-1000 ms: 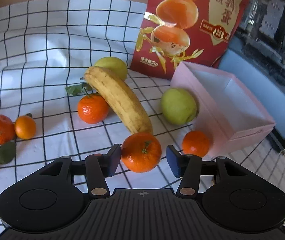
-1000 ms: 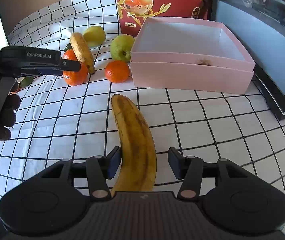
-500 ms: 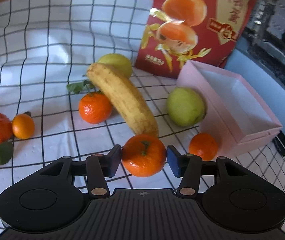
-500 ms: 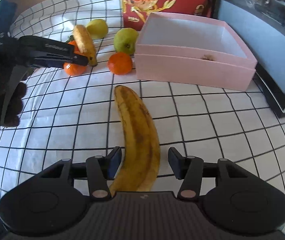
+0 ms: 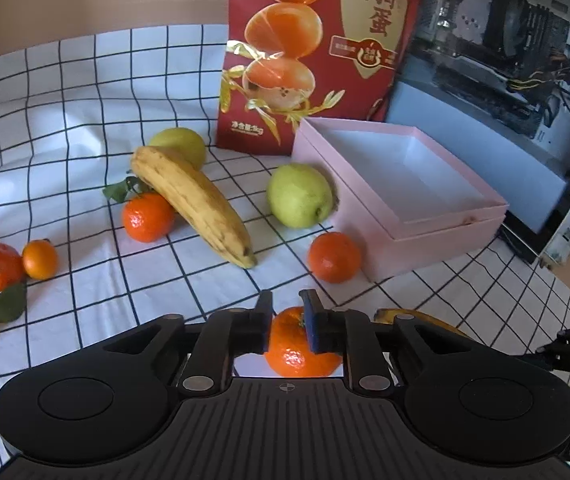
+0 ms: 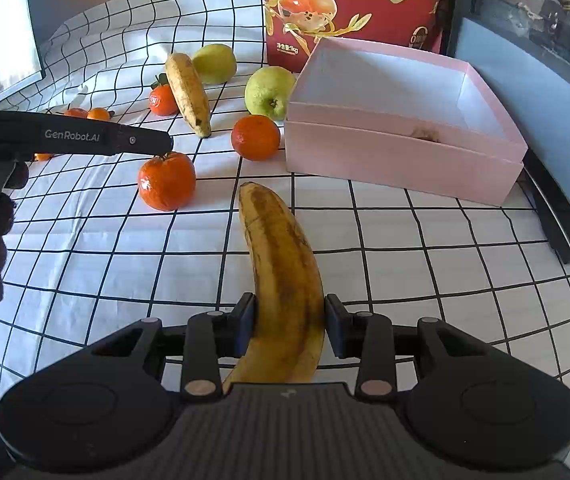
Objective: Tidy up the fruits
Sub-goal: 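Grasp a large mandarin with the left gripper while the right gripper holds the banana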
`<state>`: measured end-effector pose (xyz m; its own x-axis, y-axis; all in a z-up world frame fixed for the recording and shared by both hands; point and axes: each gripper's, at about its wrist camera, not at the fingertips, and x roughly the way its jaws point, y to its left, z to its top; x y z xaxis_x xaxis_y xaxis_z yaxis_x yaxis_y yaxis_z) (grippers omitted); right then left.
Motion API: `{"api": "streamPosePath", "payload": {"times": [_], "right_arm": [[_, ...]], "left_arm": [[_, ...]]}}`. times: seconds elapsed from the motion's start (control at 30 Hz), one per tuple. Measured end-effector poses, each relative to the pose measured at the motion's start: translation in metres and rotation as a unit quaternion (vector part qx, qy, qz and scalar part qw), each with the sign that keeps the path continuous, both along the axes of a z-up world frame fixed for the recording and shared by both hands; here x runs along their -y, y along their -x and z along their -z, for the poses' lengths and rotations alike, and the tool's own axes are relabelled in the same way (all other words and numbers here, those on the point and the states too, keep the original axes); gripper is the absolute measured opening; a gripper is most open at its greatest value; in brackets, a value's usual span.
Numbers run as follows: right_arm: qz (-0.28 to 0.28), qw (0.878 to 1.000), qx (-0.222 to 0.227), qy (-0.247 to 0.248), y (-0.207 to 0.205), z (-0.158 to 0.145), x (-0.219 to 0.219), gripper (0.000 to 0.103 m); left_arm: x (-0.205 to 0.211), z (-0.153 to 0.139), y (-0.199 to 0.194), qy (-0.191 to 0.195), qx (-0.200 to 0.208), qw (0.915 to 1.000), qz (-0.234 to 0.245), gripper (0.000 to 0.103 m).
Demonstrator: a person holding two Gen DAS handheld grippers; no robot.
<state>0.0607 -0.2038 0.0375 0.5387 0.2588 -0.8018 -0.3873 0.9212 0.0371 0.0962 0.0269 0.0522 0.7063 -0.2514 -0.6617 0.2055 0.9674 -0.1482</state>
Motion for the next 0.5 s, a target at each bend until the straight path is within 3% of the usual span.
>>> {"api": "streamPosePath", "payload": {"times": [0.13, 0.23, 0.4, 0.5], "right_arm": [[-0.008, 1.000, 0.011, 0.012, 0.004, 0.001, -0.003, 0.037], [-0.005, 1.000, 0.006, 0.008, 0.002, 0.000, -0.001, 0.037], [0.005, 1.000, -0.001, 0.000, 0.001, -0.005, 0.003, 0.037], [0.011, 1.000, 0.010, 0.002, 0.004, -0.011, 0.005, 0.046]], "left_arm": [[-0.011, -0.008, 0.001, 0.010, 0.008, 0.9998, -0.016, 0.023], [-0.008, -0.015, 0.008, 0.000, 0.010, 0.9998, 0.016, 0.023], [0.026, -0.009, 0.018, -0.098, 0.011, 0.9918, 0.081, 0.025], [0.045, -0.001, 0.021, -0.147, 0.022, 0.9839, 0.099, 0.025]]}}
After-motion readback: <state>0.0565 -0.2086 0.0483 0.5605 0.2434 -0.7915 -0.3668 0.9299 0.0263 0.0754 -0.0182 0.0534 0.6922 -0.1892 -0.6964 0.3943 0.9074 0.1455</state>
